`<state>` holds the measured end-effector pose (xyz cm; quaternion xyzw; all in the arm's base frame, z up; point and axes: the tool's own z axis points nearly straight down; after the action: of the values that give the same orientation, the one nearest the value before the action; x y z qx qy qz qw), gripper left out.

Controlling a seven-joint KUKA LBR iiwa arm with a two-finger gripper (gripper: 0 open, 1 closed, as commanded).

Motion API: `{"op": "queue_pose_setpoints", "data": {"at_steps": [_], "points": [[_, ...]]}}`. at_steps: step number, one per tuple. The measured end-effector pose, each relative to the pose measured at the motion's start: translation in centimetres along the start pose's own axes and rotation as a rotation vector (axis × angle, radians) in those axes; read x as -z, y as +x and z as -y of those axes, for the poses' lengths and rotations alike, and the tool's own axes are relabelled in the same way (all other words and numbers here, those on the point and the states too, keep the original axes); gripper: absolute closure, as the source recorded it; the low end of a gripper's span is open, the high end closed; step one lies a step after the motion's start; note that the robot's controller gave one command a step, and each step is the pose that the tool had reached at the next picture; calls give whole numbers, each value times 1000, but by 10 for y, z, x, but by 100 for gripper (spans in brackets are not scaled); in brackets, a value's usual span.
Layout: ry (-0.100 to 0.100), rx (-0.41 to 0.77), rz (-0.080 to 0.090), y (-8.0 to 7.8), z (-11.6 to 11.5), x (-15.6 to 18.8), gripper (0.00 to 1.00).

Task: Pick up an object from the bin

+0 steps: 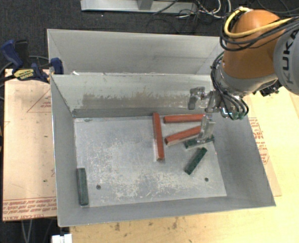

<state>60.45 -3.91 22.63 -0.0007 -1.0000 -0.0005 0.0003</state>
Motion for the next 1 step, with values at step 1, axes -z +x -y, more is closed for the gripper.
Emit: {"op": "queue_pose_setpoints", "data": {"at_steps": [1], "points": [[1, 287, 7, -50, 71, -156, 0]]}}
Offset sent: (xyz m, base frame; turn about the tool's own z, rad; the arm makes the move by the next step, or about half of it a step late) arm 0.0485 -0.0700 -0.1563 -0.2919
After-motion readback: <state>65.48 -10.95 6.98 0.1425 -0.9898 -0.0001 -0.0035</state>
